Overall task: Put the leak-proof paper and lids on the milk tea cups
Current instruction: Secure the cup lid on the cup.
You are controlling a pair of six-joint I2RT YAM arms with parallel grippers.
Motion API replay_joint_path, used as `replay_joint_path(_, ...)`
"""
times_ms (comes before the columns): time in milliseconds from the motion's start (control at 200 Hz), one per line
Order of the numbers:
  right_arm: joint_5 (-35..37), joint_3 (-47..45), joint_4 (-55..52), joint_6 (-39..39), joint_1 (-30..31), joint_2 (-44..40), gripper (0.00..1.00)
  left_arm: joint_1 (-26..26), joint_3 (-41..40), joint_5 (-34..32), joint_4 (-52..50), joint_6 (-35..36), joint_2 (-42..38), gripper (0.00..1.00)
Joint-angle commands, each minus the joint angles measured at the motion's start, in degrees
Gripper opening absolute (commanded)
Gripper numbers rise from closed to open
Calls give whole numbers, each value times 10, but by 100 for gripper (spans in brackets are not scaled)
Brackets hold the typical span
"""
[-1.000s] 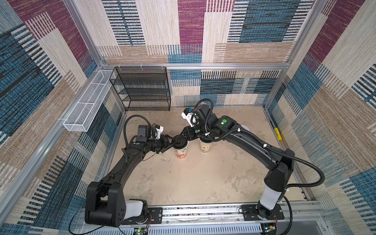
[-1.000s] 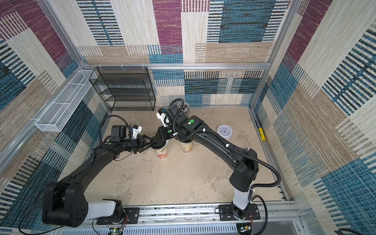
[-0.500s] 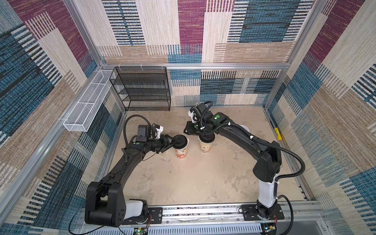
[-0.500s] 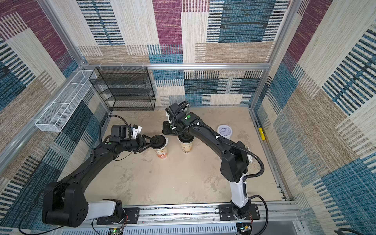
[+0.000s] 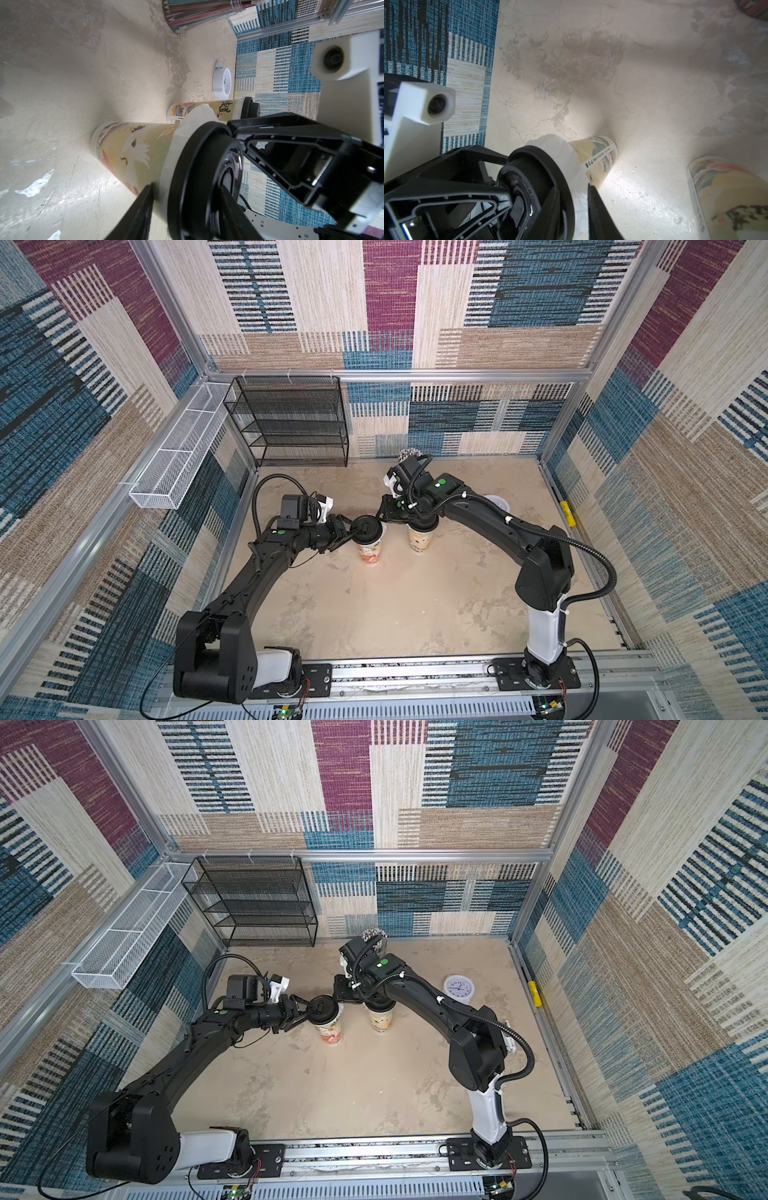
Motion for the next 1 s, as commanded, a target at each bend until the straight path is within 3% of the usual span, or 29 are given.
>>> replay_joint_path(0,-20,-5,1,-7,1,2,27,0,-12,-141,-157,10,15,50)
replay_joint_path(691,-30,-57,-64,-72,1,35,25,-23,-38,-147,-140,-5,19,50)
replay_joint_path(832,-38,-13,-58,-69,0,22,25,-23,-37,-151,-141,-4,15,49)
replay_joint_path(997,-29,63,-54,-70,-1,1,31,-24,-31,-157,-145,-4,17,49)
